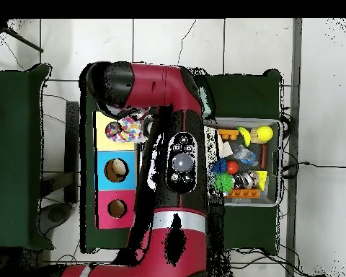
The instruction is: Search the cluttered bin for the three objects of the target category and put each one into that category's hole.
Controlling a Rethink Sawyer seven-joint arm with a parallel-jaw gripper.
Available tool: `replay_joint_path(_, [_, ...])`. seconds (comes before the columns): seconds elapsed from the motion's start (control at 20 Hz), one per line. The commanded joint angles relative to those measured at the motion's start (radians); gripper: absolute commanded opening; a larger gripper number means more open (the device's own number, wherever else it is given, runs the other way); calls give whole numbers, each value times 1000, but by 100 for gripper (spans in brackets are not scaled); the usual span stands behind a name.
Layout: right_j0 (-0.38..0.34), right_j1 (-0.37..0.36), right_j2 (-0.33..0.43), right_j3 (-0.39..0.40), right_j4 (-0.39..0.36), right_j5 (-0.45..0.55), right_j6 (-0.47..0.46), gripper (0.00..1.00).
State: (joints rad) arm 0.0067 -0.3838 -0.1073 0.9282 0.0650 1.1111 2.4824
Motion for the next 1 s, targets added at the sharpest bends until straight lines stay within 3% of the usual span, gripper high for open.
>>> replay_joint_path(0.05, [-39, 43, 86, 112, -44, -59, -99, 0])
replay_joint_path(0.5, [-3, 46, 78, 97, -28, -7, -25, 0])
replay_joint_path(0.75, [25, 26, 72, 126, -5, -3, 36, 0])
replay_joint_path(1.0, [27, 0, 76, 159, 14, 7, 38, 0])
